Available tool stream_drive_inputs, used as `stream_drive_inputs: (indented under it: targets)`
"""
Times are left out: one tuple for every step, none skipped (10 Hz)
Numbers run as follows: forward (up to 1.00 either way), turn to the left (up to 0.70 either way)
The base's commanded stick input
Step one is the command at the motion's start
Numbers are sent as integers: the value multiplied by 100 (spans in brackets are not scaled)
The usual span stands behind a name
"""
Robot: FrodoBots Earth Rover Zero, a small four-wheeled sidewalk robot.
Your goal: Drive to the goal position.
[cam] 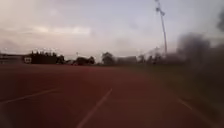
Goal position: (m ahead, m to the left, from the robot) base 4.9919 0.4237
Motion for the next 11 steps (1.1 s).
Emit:
stream_drive_inputs:
  targets:
    - [70,0]
    - [70,0]
    - [70,0]
    - [70,0]
    - [70,0]
    - [70,0]
    - [70,-4]
    - [70,-14]
    - [70,-31]
    - [70,-35]
    - [70,-34]
